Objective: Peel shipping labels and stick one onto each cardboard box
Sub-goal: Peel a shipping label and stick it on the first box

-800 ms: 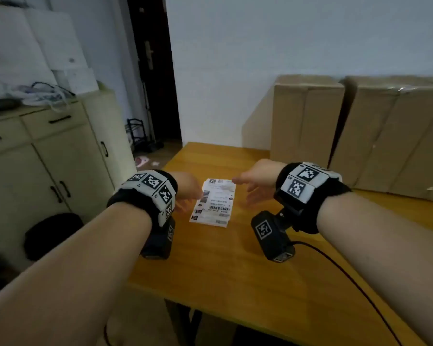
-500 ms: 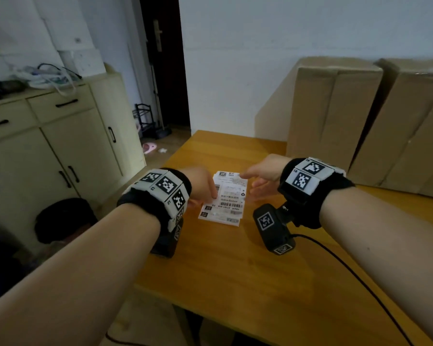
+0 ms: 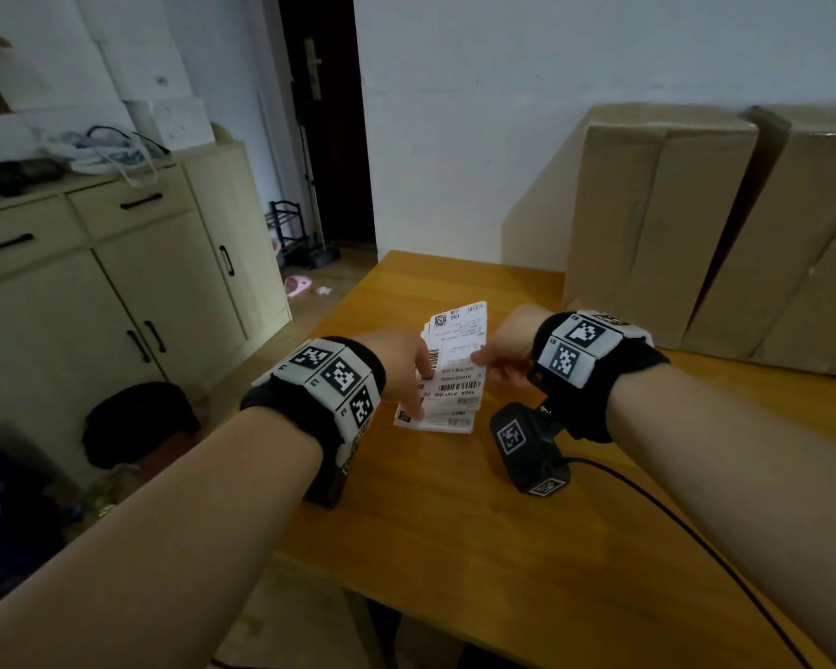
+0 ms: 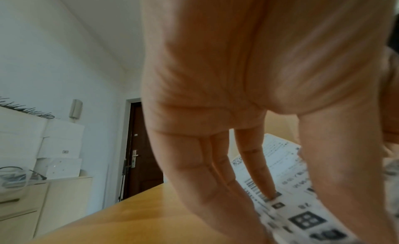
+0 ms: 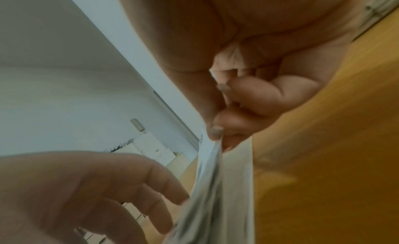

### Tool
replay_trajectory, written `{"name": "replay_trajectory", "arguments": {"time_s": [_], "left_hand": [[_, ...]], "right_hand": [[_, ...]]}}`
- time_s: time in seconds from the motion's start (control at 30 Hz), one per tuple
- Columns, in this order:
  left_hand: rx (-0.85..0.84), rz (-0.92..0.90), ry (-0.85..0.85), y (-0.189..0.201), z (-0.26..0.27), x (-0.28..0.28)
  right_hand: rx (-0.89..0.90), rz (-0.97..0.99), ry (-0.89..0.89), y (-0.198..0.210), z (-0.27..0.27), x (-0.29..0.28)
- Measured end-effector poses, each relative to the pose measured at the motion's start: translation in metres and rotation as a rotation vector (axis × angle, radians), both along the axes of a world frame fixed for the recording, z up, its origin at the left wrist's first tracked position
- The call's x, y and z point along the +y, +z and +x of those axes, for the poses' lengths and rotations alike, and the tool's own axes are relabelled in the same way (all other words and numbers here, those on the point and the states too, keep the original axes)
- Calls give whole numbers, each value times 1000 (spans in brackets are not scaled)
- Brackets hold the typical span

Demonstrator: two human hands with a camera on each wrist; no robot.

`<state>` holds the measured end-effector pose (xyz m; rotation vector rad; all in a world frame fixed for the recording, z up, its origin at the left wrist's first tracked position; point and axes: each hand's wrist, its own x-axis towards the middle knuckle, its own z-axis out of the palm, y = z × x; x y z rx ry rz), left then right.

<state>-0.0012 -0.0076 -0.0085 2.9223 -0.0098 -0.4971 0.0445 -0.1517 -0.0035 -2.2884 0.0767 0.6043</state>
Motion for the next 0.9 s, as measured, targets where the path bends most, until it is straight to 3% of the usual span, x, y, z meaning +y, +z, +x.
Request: {"name": "replay_trajectory", "arguments": {"time_s": [0.17, 0.27, 0.43, 0.63, 0.7, 0.9], "left_hand": [[-16, 14, 17, -1, -5, -1], [-36, 25, 11, -2, -9, -2], [-83, 27, 19, 3, -11, -6], [-178, -85, -1, 21, -13, -22], [-153, -112, 26, 17, -15, -26], [30, -446, 227, 8, -23, -27]], "right_hand": [[-99, 75, -91, -3, -2, -4], [-175, 5, -96, 1, -4, -16], [-207, 169, -196, 15, -11, -42], [-142, 205, -176, 19, -23, -61], [-100, 198, -170, 15, -28, -60], [-79, 189, -115, 9, -34, -49]]}}
